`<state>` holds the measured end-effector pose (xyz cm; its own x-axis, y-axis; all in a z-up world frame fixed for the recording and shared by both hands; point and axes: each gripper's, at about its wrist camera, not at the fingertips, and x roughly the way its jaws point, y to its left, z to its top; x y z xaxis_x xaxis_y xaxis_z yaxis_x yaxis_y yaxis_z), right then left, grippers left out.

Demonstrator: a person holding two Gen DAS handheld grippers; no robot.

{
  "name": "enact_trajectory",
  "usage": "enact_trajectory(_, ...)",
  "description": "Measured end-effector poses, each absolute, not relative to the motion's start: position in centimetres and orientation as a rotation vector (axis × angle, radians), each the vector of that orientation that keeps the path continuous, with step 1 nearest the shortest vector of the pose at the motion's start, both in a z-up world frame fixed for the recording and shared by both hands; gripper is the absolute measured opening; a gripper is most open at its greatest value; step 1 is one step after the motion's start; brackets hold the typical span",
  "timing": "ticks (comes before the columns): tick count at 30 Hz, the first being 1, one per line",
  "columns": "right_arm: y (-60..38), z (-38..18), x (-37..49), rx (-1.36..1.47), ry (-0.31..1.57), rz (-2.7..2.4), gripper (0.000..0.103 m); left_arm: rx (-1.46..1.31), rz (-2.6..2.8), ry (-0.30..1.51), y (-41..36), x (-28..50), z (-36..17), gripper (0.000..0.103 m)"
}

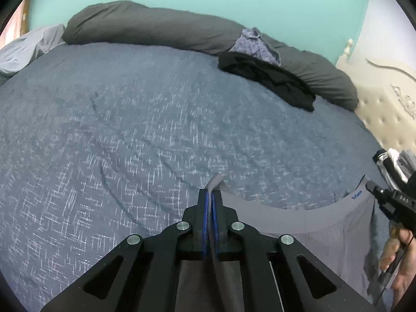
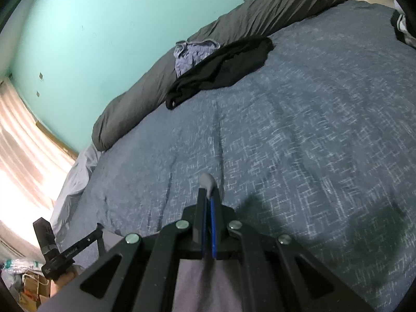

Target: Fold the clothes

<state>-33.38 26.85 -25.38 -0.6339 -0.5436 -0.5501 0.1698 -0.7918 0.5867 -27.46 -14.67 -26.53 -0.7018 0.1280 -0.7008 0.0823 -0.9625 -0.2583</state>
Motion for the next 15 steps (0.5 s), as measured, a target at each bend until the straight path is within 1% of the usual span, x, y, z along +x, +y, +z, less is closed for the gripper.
enact_trajectory(1, 26.7, -25.7, -33.6, 1.066, -0.692, -2.417, 0.002, -1.216, 2.835, -0.434, -14.7, -27.6, -26.7, 0.006)
enact_trajectory(4, 26.8, -27.0, -34.1, 1.149, -0.720, -2.392, 0.005, -1.255, 2.828, -0.446, -14.9, -27.7, -27.1, 0.016)
enact_trajectory(5, 27.0, -27.4, -34.2, 1.175, -0.731, -2.390, 0.005, -1.268, 2.826, -0.450, -15.0, -27.7, -27.2, 0.025)
enact_trajectory(7, 27.6, -27.8, -34.3, 1.234, -0.755, -2.418, 0.015, -1.247, 2.834, -0.480, -15.4, -27.4, -26.6, 0.036)
enact_trajectory(8, 28.0, -27.7, -34.1, 1.234, -0.770, -2.435, 0.030, -1.229, 2.842, -0.486, -15.6, -27.1, -26.1, 0.038)
enact_trajectory(9, 28.6, -27.3, -33.7, 1.217, -0.796, -2.453, 0.042, -1.211, 2.850, -0.493, -15.7, -26.8, -25.6, 0.039)
enact_trajectory(10, 29.2, -27.0, -33.4, 1.199, -0.822, -2.472, 0.045, -1.201, 2.854, -0.499, -15.8, -26.5, -25.3, 0.040)
enact_trajectory(15, 31.4, -25.0, -30.5, 1.128, -0.891, -2.504, 0.045, -1.175, 2.850, -0.529, -16.4, -24.2, -23.9, 0.040)
